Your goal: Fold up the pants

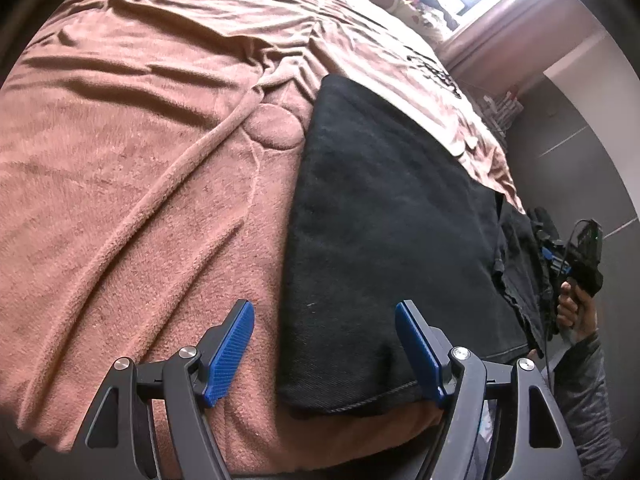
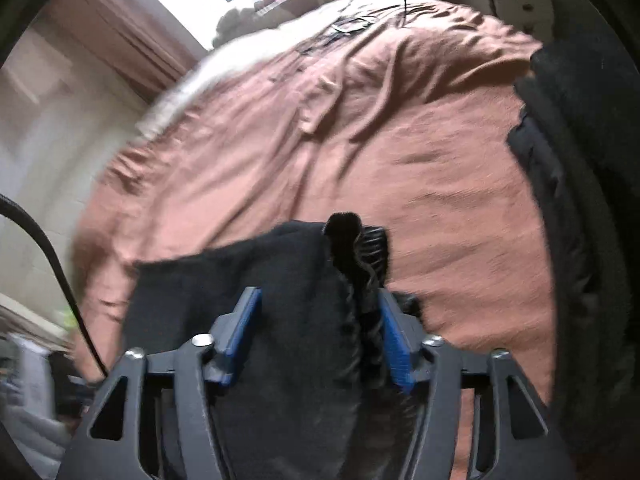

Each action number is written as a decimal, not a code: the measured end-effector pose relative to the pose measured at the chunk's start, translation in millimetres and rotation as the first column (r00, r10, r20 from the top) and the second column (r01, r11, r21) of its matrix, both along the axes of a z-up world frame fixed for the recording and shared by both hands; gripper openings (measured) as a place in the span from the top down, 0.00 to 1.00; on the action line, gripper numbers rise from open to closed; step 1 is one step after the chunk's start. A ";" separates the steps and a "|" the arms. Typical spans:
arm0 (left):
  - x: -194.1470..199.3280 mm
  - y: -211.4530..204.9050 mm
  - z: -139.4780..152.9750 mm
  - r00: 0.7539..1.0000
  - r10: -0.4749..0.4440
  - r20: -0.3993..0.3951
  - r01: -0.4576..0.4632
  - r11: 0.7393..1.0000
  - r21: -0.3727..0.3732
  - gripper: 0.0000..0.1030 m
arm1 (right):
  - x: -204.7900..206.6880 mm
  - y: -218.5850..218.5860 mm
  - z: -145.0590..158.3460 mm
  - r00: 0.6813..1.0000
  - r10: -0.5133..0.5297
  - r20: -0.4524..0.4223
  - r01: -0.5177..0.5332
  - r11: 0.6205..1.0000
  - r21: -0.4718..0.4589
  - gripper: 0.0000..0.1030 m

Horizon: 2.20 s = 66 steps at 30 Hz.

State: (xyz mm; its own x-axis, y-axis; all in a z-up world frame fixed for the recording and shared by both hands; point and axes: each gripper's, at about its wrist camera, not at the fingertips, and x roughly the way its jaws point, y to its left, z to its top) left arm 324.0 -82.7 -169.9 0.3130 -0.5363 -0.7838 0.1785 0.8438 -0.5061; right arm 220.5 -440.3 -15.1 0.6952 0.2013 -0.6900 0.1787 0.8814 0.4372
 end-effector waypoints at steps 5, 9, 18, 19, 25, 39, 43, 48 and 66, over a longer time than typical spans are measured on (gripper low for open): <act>-0.7 -2.7 -2.0 1.000 0.019 0.000 -0.019 0.998 0.053 0.43 | 13.3 8.4 15.9 0.998 -0.049 -0.041 0.043 0.989 -0.139 0.96; -0.2 -7.1 -6.8 1.000 -0.010 -0.024 0.011 0.999 0.045 0.66 | 12.8 12.7 36.7 0.999 -0.045 0.018 0.048 0.988 -0.147 0.96; -2.3 -8.9 -5.8 1.000 -0.021 -0.013 0.022 0.998 0.064 0.70 | 16.2 12.1 19.5 0.995 -0.098 -0.020 0.091 0.973 -0.212 0.90; -2.4 -8.9 -6.0 1.000 -0.020 -0.016 0.021 0.998 0.064 0.70 | 21.3 11.4 13.8 0.992 -0.119 -0.046 0.105 0.965 -0.241 0.87; -4.2 -8.1 -4.4 1.000 -0.015 -0.015 0.016 0.998 0.056 0.67 | -5.9 14.7 23.5 0.989 -0.151 0.012 0.149 0.959 -0.242 0.47; -6.9 -4.2 -2.1 1.000 -0.001 -0.009 0.001 0.999 0.037 0.67 | -45.0 131.6 37.5 0.988 0.152 0.013 -0.134 0.904 -0.406 0.47; -7.3 -3.3 -1.2 1.000 0.000 -0.003 0.000 0.999 0.036 0.67 | -42.3 157.3 29.0 0.971 0.238 -0.018 -0.223 0.877 -0.425 0.47; -6.8 -1.1 -1.0 1.000 0.012 -0.003 -0.012 1.000 0.029 0.67 | -35.8 183.4 16.9 0.936 0.343 -0.077 -0.340 0.826 -0.450 0.47; -4.9 -3.3 -2.2 1.000 0.005 -0.021 -0.005 1.000 0.014 0.69 | -2.1 226.2 -21.3 0.895 0.370 -0.251 -0.444 0.671 -0.594 0.86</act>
